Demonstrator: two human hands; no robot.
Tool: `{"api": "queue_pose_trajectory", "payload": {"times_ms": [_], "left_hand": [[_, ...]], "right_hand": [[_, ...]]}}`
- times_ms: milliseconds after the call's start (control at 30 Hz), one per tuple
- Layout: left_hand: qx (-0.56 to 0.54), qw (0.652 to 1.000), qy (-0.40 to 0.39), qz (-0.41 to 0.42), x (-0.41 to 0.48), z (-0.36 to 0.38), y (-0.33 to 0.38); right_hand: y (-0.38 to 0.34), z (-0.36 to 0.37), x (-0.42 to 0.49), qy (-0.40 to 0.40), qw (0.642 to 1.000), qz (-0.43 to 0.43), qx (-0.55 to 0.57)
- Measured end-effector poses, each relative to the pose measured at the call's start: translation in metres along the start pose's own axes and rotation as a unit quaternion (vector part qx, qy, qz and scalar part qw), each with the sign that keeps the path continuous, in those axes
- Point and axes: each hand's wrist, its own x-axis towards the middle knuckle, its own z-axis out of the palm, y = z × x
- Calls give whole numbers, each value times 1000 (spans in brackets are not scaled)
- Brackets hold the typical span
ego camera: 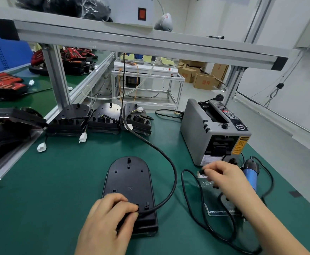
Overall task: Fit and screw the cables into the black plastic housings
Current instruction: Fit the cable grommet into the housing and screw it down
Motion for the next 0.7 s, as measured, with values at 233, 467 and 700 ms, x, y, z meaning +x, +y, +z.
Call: {"api": "queue_pose_trajectory", "payload": {"times_ms": [233,467,700], "left_hand": [[12,999,-51,-12,13,-12,6],[-30,996,-71,40,34,-13,22],[-98,992,-61,-59,30,-10,24]], "right_hand": [[-56,22,-42,-225,919,99,308],[-81,42,-56,-325,889,87,311],[-77,59,-67,-265,863,123,412]]}}
